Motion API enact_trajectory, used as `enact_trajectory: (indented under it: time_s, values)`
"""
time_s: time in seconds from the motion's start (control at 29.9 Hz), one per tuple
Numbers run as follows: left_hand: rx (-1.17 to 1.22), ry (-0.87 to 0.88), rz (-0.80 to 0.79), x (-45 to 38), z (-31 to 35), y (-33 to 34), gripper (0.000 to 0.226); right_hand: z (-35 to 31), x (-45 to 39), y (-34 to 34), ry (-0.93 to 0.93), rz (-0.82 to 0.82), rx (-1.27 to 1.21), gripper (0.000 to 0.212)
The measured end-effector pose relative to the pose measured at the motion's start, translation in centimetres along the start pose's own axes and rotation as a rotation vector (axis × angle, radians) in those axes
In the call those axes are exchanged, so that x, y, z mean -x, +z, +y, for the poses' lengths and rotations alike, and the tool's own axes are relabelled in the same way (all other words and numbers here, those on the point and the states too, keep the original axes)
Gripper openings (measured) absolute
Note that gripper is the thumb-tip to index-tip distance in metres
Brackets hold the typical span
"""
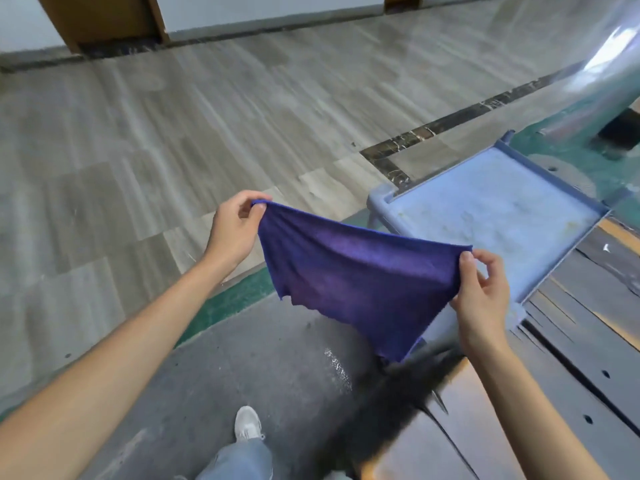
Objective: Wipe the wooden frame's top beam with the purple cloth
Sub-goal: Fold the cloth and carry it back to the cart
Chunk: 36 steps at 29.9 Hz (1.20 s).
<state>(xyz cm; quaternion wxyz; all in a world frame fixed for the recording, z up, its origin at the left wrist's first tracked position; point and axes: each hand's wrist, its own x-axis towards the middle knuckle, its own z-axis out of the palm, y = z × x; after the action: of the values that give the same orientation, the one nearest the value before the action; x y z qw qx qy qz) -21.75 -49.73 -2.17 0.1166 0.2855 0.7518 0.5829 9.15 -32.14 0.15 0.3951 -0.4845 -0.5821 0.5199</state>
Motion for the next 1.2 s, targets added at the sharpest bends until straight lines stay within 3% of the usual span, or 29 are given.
enact_trajectory:
  time_s: [0.23,0.47,0.6,0.74,0.94,1.04,1.2]
  values:
    - [-0.058,0.088,-0.183,-13.0,-1.4,-3.1,0.020,-2.7,-3.9,12.2,0.073,0.070,0.007,0.013]
    - [-0.031,0.165,-0.341,-25.0,-2.1,2.5,0.018,-3.8,-11.8,23.2,0.203,0.050,-0.100,0.022]
    - [-0.005,0.162,-0.367,-33.0,-2.2,6.5,0.021,-4.1,-19.1,28.3,0.304,0.116,-0.193,0.024]
    - [0.057,0.073,-0.458,-38.3,-1.7,10.0,0.024,-5.0,-23.4,32.1,0.322,0.132,-0.190,0.016]
    - [0.179,0.009,-0.764,-43.8,1.0,17.6,0.020,-7.0,-29.5,35.1,0.322,0.099,-0.231,0.013]
    - [0.219,-0.024,-0.932,-46.1,1.7,22.7,0.014,-7.4,-33.3,35.2,0.313,0.207,-0.241,0.010]
    - [0.260,-0.145,-0.993,-49.6,1.5,28.3,0.003,-6.9,-36.9,35.2,0.275,0.399,-0.213,0.009]
